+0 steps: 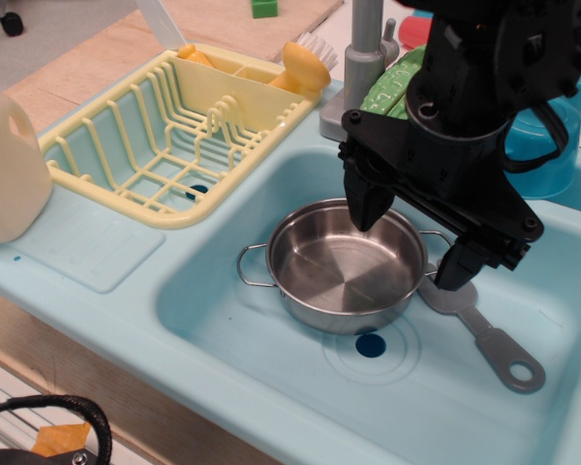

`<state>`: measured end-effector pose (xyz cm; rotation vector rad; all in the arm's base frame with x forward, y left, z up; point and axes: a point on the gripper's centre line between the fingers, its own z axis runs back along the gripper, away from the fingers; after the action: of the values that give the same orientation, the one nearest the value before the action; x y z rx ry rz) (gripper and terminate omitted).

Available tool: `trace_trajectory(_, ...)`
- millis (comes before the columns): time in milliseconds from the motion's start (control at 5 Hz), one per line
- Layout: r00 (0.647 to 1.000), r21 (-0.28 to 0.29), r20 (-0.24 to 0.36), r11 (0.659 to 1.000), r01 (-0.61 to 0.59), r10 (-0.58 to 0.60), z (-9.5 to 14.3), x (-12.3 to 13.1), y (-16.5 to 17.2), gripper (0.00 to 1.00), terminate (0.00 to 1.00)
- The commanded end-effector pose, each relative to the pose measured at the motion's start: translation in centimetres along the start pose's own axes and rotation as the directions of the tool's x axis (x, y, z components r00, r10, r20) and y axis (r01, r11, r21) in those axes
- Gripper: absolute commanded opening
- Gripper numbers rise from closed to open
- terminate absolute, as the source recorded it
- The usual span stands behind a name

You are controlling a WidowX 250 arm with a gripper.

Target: Put pot or pan from sink into drying rack

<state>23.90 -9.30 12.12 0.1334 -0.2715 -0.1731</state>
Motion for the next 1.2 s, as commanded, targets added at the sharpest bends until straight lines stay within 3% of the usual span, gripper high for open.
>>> trace_trajectory(0, 1.0, 0.0, 0.0, 1.0, 0.0, 0.0, 0.0, 0.0, 0.0, 1.0, 0.0)
trace_trajectory(400, 0.998, -0.012, 0.014, 0.998, -0.065, 0.065, -2.6, -1.2, -0.9, 1.0, 0.0)
trace_trajectory(800, 0.996, -0.07, 0.007, 0.993, -0.092, 0.092, -5.2, -1.4, -0.7, 1.0, 0.0)
trace_trajectory(1000, 0.993, -0.084, -0.008, 0.99, -0.116, 0.116, -6.1, -1.4, -0.7, 0.0, 0.0)
